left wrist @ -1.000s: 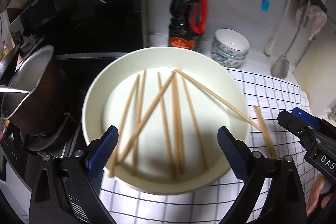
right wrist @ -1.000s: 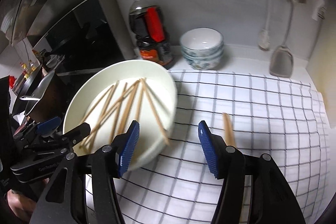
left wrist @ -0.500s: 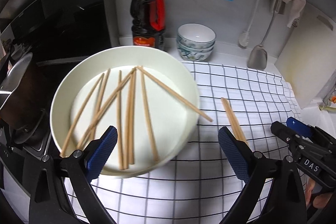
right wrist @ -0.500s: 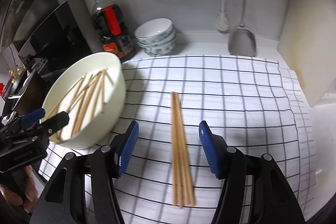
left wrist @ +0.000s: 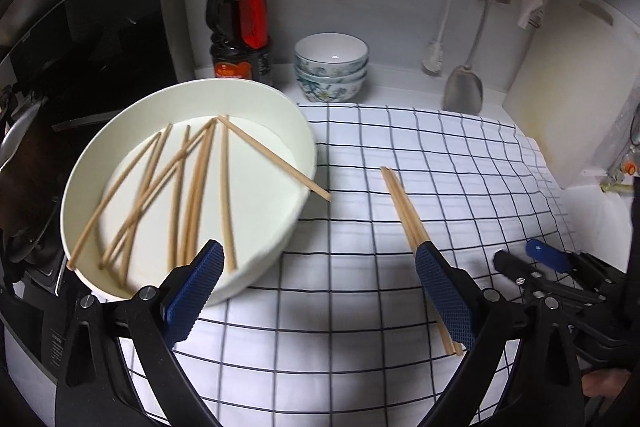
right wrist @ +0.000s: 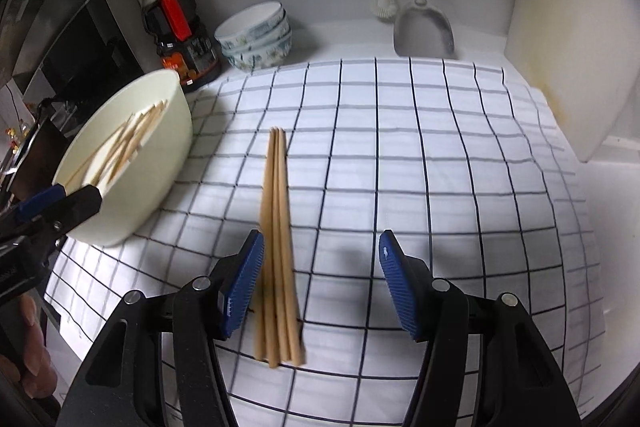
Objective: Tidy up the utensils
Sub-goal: 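Move both grippers back over the remaining chopsticks on the cloth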
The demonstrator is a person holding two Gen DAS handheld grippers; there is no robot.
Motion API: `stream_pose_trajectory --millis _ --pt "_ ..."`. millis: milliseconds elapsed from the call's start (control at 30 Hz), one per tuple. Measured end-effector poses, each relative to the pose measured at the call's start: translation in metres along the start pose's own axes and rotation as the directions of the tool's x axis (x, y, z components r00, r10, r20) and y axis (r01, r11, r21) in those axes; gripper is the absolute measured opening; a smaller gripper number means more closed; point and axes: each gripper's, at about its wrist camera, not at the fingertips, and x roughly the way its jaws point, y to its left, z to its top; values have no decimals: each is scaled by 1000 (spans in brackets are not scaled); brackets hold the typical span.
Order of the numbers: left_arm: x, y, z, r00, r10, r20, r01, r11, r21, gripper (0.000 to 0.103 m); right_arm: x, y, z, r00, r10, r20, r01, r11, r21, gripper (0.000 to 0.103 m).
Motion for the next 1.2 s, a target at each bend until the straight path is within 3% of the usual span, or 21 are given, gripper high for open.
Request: stream_pose_trajectory --millis 233,933,1000,1200 --pt "7 -19 -16 1000 -5 -7 6 1000 27 95 24 -3 -17 999 16 -50 -18 999 -27 57" --pt "33 -29 -47 998 14 -63 -13 1000 6 95 48 5 -37 997 -8 -71 -3 989 -150 57" --pt "35 -31 -48 998 15 -63 -14 1000 8 95 49 8 -37 998 -23 -65 11 984 -177 53" --pt "43 -38 -50 998 2 -70 -1 1000 10 95 50 6 -35 999 -39 -34 31 978 -207 23"
